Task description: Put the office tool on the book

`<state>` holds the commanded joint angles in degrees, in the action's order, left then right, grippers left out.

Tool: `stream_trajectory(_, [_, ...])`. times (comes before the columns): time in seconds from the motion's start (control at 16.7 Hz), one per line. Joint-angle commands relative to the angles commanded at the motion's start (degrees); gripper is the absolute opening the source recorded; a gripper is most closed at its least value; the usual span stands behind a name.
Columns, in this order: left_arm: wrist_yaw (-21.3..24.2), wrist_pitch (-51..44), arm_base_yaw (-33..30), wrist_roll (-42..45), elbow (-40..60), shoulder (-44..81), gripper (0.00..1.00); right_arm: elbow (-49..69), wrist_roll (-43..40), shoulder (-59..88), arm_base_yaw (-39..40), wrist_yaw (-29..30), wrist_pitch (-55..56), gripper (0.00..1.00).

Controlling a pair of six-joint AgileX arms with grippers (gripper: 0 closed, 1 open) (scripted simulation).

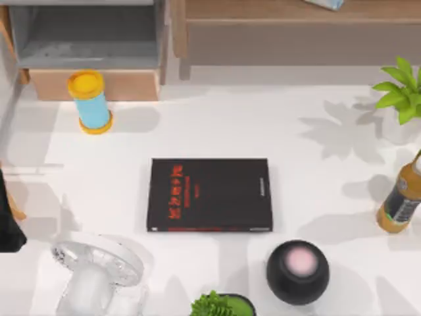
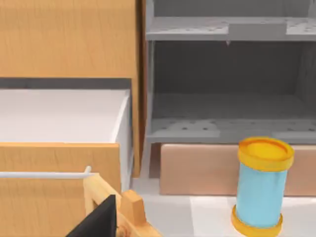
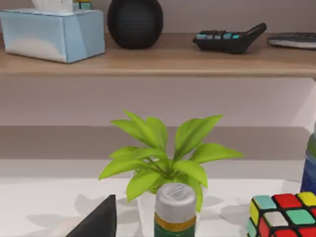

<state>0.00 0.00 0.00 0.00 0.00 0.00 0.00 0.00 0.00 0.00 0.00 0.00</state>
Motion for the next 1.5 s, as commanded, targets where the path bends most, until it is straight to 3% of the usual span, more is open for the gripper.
stream_trajectory(0.24, [-0.3, -1.3, 0.4, 0.1, 1.2, 1.3, 1.00, 0.0, 0.0, 0.0, 0.0, 0.0, 0.0, 1.00])
stream_trajectory(0.54, [-3.1, -14.3, 4.5, 0.7, 14.3, 14.8, 1.00, 0.0, 0.0, 0.0, 0.0, 0.0, 0.0, 1.00])
stream_trajectory(1.02, [-7.3, -45.6, 12.9, 2.9, 61.2, 50.6, 1.00, 0.0, 0.0, 0.0, 0.0, 0.0, 0.0, 1.00])
stream_trajectory(1.5, [-7.7, -62.5, 18.4, 6.9, 96.7, 77.8, 1.00, 0.0, 0.0, 0.0, 0.0, 0.0, 0.0, 1.00])
